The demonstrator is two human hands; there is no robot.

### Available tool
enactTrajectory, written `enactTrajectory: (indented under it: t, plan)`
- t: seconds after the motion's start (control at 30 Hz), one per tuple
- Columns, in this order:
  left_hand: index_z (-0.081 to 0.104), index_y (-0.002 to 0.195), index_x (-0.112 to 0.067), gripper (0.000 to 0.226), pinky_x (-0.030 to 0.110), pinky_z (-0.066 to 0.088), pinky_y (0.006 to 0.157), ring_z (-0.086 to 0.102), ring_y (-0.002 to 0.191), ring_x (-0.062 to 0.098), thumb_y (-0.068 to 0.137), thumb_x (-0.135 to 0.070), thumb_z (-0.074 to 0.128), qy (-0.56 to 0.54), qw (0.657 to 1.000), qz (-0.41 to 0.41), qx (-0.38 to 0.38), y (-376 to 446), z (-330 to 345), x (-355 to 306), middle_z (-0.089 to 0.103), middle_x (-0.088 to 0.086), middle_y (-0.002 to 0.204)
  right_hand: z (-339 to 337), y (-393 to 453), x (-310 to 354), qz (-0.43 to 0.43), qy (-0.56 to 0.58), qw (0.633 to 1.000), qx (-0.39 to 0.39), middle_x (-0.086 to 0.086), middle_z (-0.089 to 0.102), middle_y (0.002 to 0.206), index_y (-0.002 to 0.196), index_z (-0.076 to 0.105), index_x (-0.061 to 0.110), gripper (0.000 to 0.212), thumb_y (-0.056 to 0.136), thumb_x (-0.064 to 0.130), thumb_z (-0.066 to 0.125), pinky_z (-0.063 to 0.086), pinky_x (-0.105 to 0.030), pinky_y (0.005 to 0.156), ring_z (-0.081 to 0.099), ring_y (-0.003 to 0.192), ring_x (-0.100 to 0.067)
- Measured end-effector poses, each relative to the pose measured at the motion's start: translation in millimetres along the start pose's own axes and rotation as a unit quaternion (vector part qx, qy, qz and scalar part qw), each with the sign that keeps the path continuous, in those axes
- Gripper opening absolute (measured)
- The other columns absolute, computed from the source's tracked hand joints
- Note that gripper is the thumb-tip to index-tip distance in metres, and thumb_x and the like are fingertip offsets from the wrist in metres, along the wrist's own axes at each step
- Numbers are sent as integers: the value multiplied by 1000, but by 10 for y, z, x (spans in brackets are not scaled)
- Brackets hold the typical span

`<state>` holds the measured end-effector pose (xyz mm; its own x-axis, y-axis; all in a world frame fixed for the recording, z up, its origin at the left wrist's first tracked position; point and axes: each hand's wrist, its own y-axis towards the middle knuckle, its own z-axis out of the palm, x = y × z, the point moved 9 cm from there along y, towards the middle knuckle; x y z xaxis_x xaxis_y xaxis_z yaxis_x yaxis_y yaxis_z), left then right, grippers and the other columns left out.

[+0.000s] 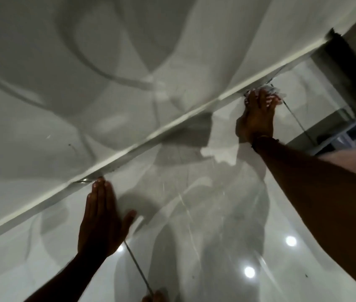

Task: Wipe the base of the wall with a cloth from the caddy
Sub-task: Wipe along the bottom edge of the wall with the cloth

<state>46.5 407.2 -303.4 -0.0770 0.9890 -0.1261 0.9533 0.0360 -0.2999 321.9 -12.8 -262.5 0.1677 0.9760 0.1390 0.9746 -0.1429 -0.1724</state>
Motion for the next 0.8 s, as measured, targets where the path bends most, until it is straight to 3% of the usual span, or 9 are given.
enactTrajectory:
  t: [0.17,0.27,0.37,0.43,0.53,0.63,0.8]
  plan:
    - [4,167,-3,109,49,15,132,-6,166,27,94,-80,27,-9,1000,-10,-8,2,13,28,0,17,178,-100,311,-246,55,24,998,-10,-18,15,174,163,23,5,73,96,22,45,0,-57,134,5,164,-36]
    - [6,167,-1,109,48,14,132,3,166,32,94,-81,22,-11,1000,-9,-9,-13,-13,-8,5,20,177,-121,171,-202,54,139,987,-55,-25,27,169,158,33,1,69,91,14,39,7,-54,134,19,160,-42]
    - [6,166,1,111,49,13,132,7,164,36,93,-80,24,-8,1000,-12,3,-14,-43,-39,6,22,177,-28,-255,161,-29,152,984,-89,-30,39,162,152,45,-4,60,93,-9,47,17,-59,132,31,154,-49]
    - [10,165,4,108,53,17,132,12,163,41,93,-73,34,-6,1000,-1,-2,-25,-59,-51,9,26,175,92,-640,569,-109,150,978,-92,-33,41,160,150,50,-3,61,90,-14,49,19,-62,130,31,153,-54]
    - [11,165,4,105,55,20,131,12,162,42,96,-70,38,-3,1000,15,-6,-27,-66,-40,9,27,175,299,-1247,1209,-178,171,967,-65,-29,43,160,149,54,4,54,96,-4,42,22,-64,129,29,152,-58]
    - [10,165,4,104,53,19,131,11,163,41,98,-72,34,3,999,32,5,-38,-83,-26,6,26,175,510,-1757,1776,-216,158,963,-29,-16,44,163,152,52,14,58,96,-1,57,30,-61,127,29,153,-55]
    - [10,164,7,105,52,21,132,9,164,40,99,-73,30,6,999,33,19,-56,-121,-22,7,28,174,801,-2472,2655,-348,128,928,42,-7,34,170,160,40,20,62,100,12,55,23,-55,132,22,158,-47]
